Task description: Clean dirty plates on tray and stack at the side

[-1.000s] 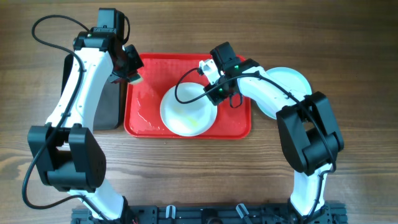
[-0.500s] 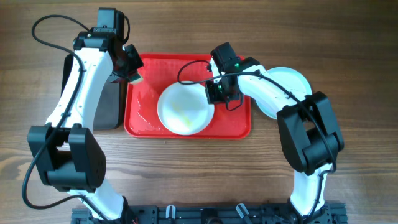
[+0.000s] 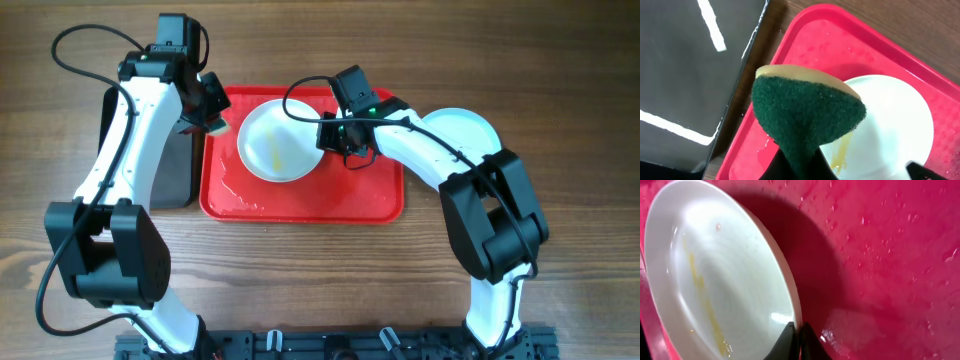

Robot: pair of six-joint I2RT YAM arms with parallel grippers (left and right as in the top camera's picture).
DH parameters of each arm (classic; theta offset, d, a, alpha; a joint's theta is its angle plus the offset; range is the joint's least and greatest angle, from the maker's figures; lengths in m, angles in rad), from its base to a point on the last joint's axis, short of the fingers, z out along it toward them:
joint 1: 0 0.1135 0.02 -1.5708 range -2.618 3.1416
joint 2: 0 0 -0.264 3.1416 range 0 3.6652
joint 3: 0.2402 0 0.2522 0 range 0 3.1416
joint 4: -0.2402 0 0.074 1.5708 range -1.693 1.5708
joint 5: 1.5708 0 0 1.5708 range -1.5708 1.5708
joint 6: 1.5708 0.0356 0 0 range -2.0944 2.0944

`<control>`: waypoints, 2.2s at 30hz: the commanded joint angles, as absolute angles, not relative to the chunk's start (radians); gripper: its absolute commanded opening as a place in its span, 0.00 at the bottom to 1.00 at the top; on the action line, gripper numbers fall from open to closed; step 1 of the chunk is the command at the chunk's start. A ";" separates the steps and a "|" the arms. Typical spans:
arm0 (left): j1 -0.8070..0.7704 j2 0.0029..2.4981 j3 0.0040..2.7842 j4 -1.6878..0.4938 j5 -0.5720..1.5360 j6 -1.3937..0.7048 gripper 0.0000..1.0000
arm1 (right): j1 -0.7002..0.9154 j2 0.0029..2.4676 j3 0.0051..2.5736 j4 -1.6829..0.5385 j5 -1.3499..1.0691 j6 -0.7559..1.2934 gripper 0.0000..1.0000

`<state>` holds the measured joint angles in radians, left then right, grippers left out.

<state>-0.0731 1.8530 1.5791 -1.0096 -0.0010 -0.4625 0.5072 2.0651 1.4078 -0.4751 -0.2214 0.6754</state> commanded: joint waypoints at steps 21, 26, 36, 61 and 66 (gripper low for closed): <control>-0.123 1.917 1.569 -0.979 0.019 -0.480 0.04 | 0.508 2.153 1.396 -0.295 -0.158 0.492 0.27; -0.123 1.917 1.569 -0.979 0.019 -0.480 0.04 | 0.508 2.153 1.396 -0.300 -0.163 0.501 0.04; -0.123 1.917 1.569 -0.980 0.019 -0.480 0.04 | 0.508 2.152 1.396 -0.536 -0.265 0.785 0.04; -0.123 1.919 1.569 -0.985 0.019 -0.479 0.04 | 0.505 2.152 1.424 -0.376 -0.309 0.346 0.25; -0.123 1.919 1.569 -0.985 0.019 -0.476 0.04 | 0.506 2.152 1.441 -0.358 -0.310 0.262 0.27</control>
<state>-0.1207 1.9060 1.5753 -0.9844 0.0067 -0.4625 0.5034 2.1265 1.4113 -0.3729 -0.3138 0.3580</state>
